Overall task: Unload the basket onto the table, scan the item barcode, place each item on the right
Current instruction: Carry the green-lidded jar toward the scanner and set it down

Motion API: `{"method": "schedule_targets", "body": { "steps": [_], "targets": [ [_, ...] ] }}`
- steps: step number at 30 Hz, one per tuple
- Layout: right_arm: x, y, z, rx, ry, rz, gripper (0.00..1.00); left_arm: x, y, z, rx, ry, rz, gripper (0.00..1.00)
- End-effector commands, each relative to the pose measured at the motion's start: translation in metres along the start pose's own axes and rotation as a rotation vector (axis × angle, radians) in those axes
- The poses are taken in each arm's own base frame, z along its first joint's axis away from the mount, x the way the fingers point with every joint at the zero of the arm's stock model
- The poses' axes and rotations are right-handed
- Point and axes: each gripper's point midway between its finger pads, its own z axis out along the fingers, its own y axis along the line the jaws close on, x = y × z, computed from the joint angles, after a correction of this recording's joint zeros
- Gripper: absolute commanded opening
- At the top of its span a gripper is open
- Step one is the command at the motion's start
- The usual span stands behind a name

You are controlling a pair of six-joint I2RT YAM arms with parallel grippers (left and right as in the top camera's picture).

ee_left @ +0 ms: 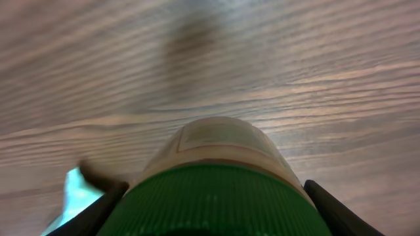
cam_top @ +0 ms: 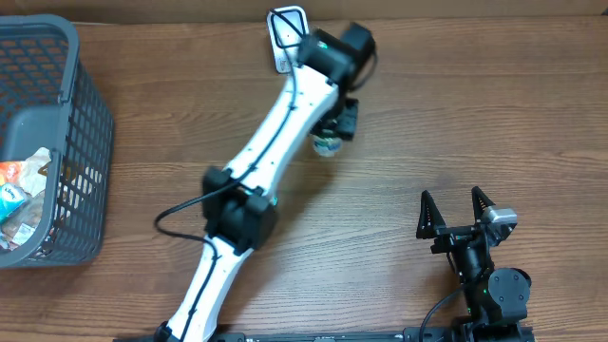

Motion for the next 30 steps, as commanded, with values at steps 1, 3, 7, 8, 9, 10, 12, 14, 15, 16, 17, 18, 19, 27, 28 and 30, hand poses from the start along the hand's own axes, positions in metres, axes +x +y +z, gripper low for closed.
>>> {"method": "schedule_targets", "body": {
  "steps": [1, 3, 7, 8, 9, 10, 12, 14, 15, 16, 17, 18, 19, 27, 28, 30],
  "targets": [
    [0.002, 0.000, 0.000, -0.003, -0.003, 0.003, 1.00, 0.003, -0.007, 0.025, -0.045, 0.027, -0.003, 0.37],
    [0.002, 0.000, 0.000, -0.003, -0.003, 0.002, 1.00, 0.005, -0.007, 0.039, -0.079, 0.046, -0.003, 0.37],
    [0.002, 0.000, 0.000, -0.003, -0.003, 0.002, 1.00, 0.009, -0.005, 0.060, -0.127, 0.083, 0.000, 0.37],
    [0.002, 0.000, 0.000, -0.003, -0.003, 0.003, 1.00, 0.010, -0.002, 0.065, -0.145, 0.094, -0.008, 0.37],
    [0.002, 0.000, 0.000, -0.003, -0.003, 0.002, 1.00, 0.011, 0.000, 0.069, -0.160, 0.101, -0.012, 0.38],
    [0.002, 0.000, 0.000, -0.003, -0.003, 0.003, 1.00, 0.012, 0.002, 0.073, -0.175, 0.108, -0.015, 0.38],
    [0.002, 0.000, 0.000, -0.003, -0.003, 0.003, 1.00, 0.014, 0.006, 0.080, -0.195, 0.118, -0.023, 0.38],
    [0.002, 0.000, 0.000, -0.003, -0.003, 0.003, 1.00, 0.014, 0.006, 0.083, -0.199, 0.125, -0.022, 0.38],
    [0.002, 0.000, 0.000, -0.003, -0.003, 0.003, 1.00, 0.015, 0.006, 0.084, -0.199, 0.126, -0.022, 0.38],
    [0.002, 0.000, 0.000, -0.003, -0.003, 0.003, 1.00, 0.014, 0.006, 0.085, -0.199, 0.125, -0.021, 0.41],
    [0.002, 0.000, 0.000, -0.003, -0.003, 0.003, 1.00, 0.014, 0.005, 0.085, -0.198, 0.124, -0.021, 0.47],
    [0.002, 0.000, 0.000, -0.003, -0.003, 0.002, 1.00, 0.014, 0.005, 0.085, -0.197, 0.123, -0.021, 0.51],
    [0.002, 0.000, 0.000, -0.003, -0.003, 0.002, 1.00, 0.014, 0.005, 0.085, -0.197, 0.124, -0.022, 0.54],
    [0.002, 0.000, 0.000, -0.003, -0.003, 0.003, 1.00, 0.018, 0.005, 0.085, -0.192, 0.140, -0.021, 0.71],
    [0.002, 0.000, 0.000, -0.003, -0.003, 0.003, 1.00, 0.019, 0.005, 0.085, -0.191, 0.144, -0.020, 0.76],
    [0.002, 0.000, 0.000, -0.003, -0.003, 0.003, 1.00, 0.019, 0.005, 0.085, -0.192, 0.146, -0.020, 0.82]
  ]
}}
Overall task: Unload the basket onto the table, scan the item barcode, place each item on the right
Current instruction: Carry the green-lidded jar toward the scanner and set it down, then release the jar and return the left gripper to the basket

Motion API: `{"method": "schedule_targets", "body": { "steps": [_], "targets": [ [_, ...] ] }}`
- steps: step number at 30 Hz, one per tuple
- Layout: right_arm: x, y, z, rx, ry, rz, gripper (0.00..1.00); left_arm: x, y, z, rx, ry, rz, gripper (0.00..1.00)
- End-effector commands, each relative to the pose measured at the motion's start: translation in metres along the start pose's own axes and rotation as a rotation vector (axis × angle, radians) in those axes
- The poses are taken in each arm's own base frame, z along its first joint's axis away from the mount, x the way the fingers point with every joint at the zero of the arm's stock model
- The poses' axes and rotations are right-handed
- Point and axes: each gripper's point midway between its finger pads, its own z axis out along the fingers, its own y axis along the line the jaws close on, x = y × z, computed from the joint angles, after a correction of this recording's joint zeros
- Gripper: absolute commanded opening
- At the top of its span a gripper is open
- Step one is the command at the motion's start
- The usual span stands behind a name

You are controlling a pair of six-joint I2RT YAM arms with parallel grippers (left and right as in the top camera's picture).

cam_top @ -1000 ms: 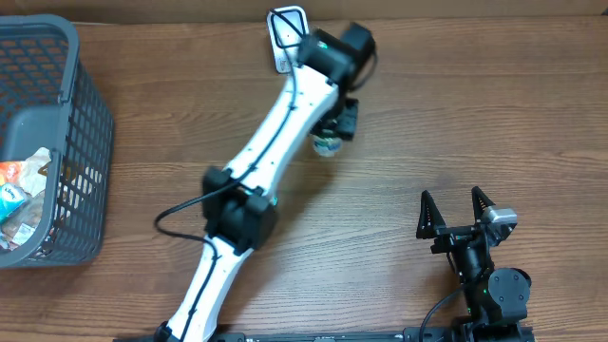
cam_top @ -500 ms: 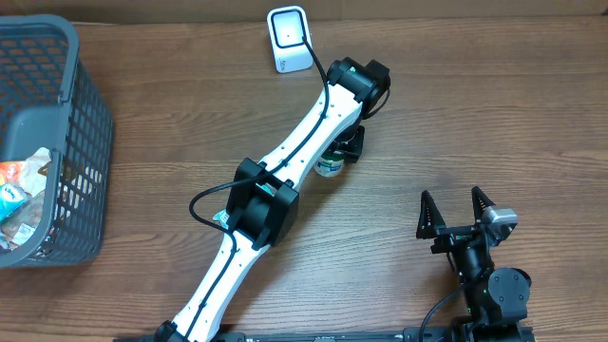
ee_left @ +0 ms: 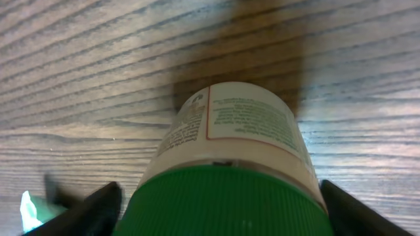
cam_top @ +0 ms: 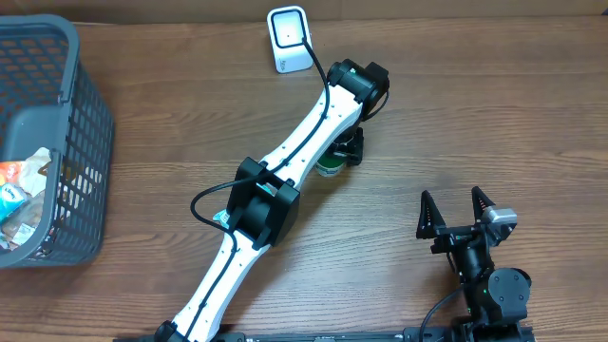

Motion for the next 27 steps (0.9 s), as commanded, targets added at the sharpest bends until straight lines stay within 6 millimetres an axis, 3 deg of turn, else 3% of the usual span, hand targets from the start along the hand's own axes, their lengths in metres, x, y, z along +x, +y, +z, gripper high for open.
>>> {"method": "schedule_targets", "body": {
  "steps": [1, 5, 8, 11, 14, 17, 20, 22, 27],
  "targets": [
    [0.002, 0.000, 0.000, -0.004, -0.004, 0.002, 1.00, 0.002, 0.002, 0.006, -0.015, 0.017, -0.008, 0.83],
    [0.002, 0.000, 0.000, -0.004, -0.004, 0.002, 1.00, 0.000, 0.004, 0.004, -0.016, 0.009, -0.002, 0.84],
    [0.002, 0.000, 0.000, -0.004, -0.004, 0.002, 1.00, -0.006, 0.012, -0.011, 0.009, -0.018, -0.014, 0.86],
    [0.002, 0.000, 0.000, -0.004, -0.004, 0.002, 1.00, -0.016, 0.021, -0.049, 0.055, -0.110, -0.042, 0.91],
    [0.002, 0.000, 0.000, -0.004, -0.004, 0.002, 1.00, -0.025, 0.040, -0.106, 0.111, -0.251, -0.085, 0.97],
    [0.002, 0.000, 0.000, -0.004, -0.004, 0.002, 1.00, -0.026, 0.073, -0.170, 0.174, -0.399, -0.150, 1.00],
    [0.002, 0.000, 0.000, -0.004, -0.004, 0.002, 1.00, -0.015, 0.120, -0.228, 0.215, -0.534, -0.228, 1.00],
    [0.002, 0.000, 0.000, -0.004, -0.004, 0.002, 1.00, 0.000, 0.159, -0.260, 0.221, -0.610, -0.298, 0.99],
    [0.002, 0.000, 0.000, -0.004, -0.004, 0.002, 1.00, 0.043, 0.252, -0.317, 0.211, -0.776, -0.484, 1.00]
  ]
}}
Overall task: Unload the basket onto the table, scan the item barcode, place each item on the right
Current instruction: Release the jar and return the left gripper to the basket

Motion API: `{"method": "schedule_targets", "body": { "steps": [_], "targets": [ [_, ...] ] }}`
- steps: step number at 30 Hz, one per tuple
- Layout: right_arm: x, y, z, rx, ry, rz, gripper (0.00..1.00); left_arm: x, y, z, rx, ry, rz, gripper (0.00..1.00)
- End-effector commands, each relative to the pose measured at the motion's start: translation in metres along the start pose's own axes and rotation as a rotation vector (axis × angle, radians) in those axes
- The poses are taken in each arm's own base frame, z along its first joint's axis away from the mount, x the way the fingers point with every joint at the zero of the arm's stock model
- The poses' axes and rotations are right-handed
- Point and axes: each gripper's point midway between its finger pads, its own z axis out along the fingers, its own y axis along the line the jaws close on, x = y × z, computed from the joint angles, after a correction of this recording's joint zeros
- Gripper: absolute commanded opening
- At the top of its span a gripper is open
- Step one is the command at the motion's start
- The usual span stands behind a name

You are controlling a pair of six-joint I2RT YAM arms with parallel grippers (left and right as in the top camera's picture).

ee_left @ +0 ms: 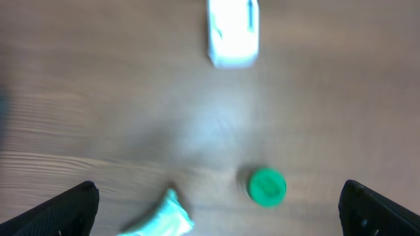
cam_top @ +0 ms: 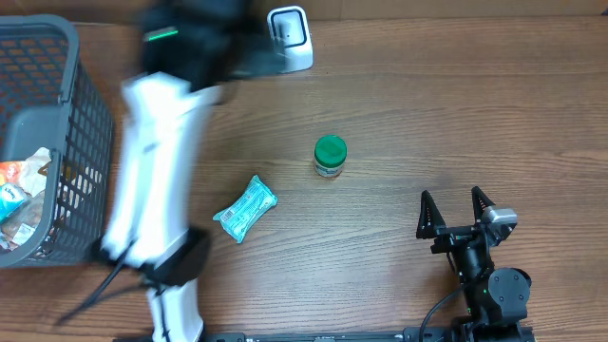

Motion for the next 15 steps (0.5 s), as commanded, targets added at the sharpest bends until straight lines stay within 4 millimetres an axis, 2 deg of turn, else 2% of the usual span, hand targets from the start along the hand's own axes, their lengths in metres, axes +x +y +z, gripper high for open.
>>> {"method": "schedule_targets", "body": {
  "steps": [1, 5, 8, 11, 15],
  "targets": [
    [0.002, 0.000, 0.000, -0.004, -0.004, 0.002, 1.00, -0.023, 0.055, -0.047, -0.065, -0.127, -0.093, 1.00],
    [0.002, 0.000, 0.000, -0.004, -0.004, 0.002, 1.00, -0.041, 0.139, -0.099, -0.190, -0.273, -0.268, 1.00],
    [0.002, 0.000, 0.000, -0.004, -0.004, 0.002, 1.00, -0.044, 0.193, -0.118, -0.285, -0.321, -0.384, 1.00],
    [0.002, 0.000, 0.000, -0.004, -0.004, 0.002, 1.00, -0.040, 0.240, -0.123, -0.364, -0.315, -0.489, 1.00],
    [0.002, 0.000, 0.000, -0.004, -0.004, 0.002, 1.00, -0.019, 0.292, -0.106, -0.449, -0.219, -0.631, 1.00]
  ]
}}
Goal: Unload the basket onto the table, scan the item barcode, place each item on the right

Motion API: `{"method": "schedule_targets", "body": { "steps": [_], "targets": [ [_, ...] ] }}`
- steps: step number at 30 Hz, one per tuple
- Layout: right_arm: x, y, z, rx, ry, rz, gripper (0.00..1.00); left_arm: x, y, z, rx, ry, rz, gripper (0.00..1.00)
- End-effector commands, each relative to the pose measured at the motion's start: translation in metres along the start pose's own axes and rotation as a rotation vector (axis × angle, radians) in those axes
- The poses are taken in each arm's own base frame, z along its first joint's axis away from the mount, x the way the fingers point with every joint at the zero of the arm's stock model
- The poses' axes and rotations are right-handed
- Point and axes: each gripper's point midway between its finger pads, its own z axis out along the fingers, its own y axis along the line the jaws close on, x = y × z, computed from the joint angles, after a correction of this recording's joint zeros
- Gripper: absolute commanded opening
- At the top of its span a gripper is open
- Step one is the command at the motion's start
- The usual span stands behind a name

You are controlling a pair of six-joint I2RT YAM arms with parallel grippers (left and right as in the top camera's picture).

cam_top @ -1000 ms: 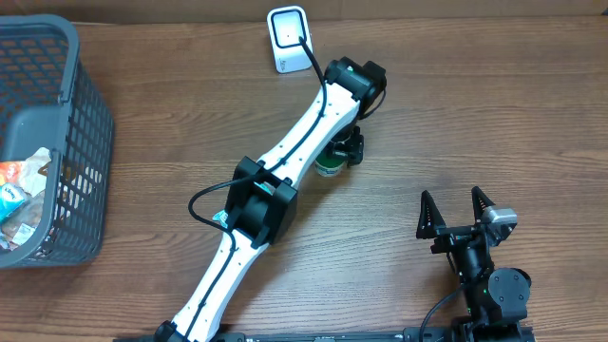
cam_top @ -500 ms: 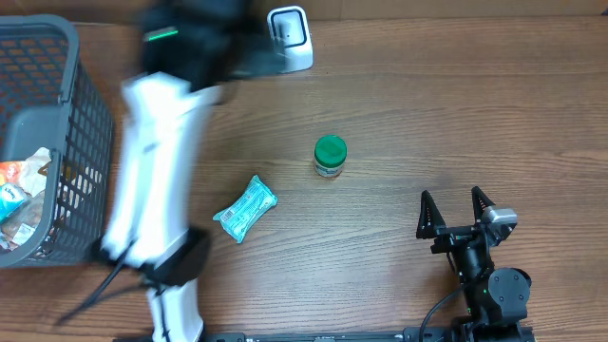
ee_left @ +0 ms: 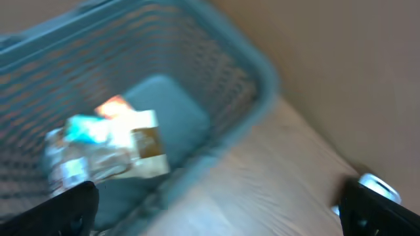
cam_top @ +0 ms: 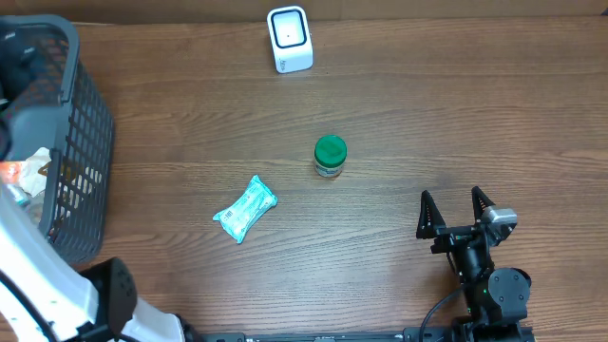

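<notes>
A green-capped bottle (cam_top: 330,155) stands upright on the table's middle, with nothing holding it. The white scanner (cam_top: 290,38) sits at the back edge. A teal packet (cam_top: 245,209) lies left of the bottle. My left arm (cam_top: 33,275) rises at the far left, its wrist over the grey basket (cam_top: 81,142). In the blurred left wrist view, my left gripper (ee_left: 216,200) is open and empty above the basket (ee_left: 216,98), which holds several wrapped items (ee_left: 105,144). My right gripper (cam_top: 456,211) is open near the front right, with nothing between its fingers.
The basket takes up the table's far left edge and is partly hidden by my left arm. A small pale thing (ee_left: 378,187) shows at the right of the left wrist view, too blurred to name.
My left arm has moved from the back of the table near the scanner to the far left, over the basket. Bottle, packet and right gripper stand as before.
My left gripper was shut on the green-capped bottle just below the scanner. Then it held the bottle over the table's middle. Then the bottle stood alone there and the gripper was open, high near the scanner. Now the gripper is open over the basket.
</notes>
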Motion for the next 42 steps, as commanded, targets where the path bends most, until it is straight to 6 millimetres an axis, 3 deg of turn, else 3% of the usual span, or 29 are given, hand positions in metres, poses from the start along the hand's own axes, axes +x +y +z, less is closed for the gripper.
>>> {"method": "schedule_targets", "body": {
  "steps": [1, 7, 19, 23, 30, 34, 38, 42],
  "targets": [
    [0.002, 0.000, 0.000, -0.003, -0.003, 0.002, 1.00, 0.007, 0.034, 0.032, -0.098, 0.097, -0.071, 1.00],
    [0.002, 0.000, 0.000, -0.003, -0.003, 0.002, 1.00, 0.029, 0.094, 0.090, -0.270, 0.247, -0.183, 1.00],
    [0.002, 0.000, 0.000, -0.003, -0.003, 0.002, 1.00, 0.085, 0.138, 0.190, -0.319, 0.384, -0.226, 1.00],
    [0.002, 0.000, 0.000, -0.003, -0.003, 0.002, 1.00, 0.098, 0.157, 0.216, -0.386, 0.357, -0.205, 0.94],
    [0.002, 0.000, 0.000, -0.003, -0.003, 0.002, 1.00, 0.111, 0.198, 0.249, -0.515, 0.307, -0.037, 0.91],
    [0.002, 0.000, 0.000, -0.003, -0.003, 0.002, 1.00, 0.116, 0.202, 0.261, -0.507, 0.295, -0.012, 0.85],
    [0.002, 0.000, 0.000, -0.003, -0.003, 0.002, 1.00, 0.108, 0.202, 0.268, -0.494, 0.256, 0.025, 0.84],
    [0.002, 0.000, 0.000, -0.003, -0.003, 0.002, 1.00, 0.097, 0.200, 0.275, -0.472, 0.226, 0.119, 0.78]
  ]
}}
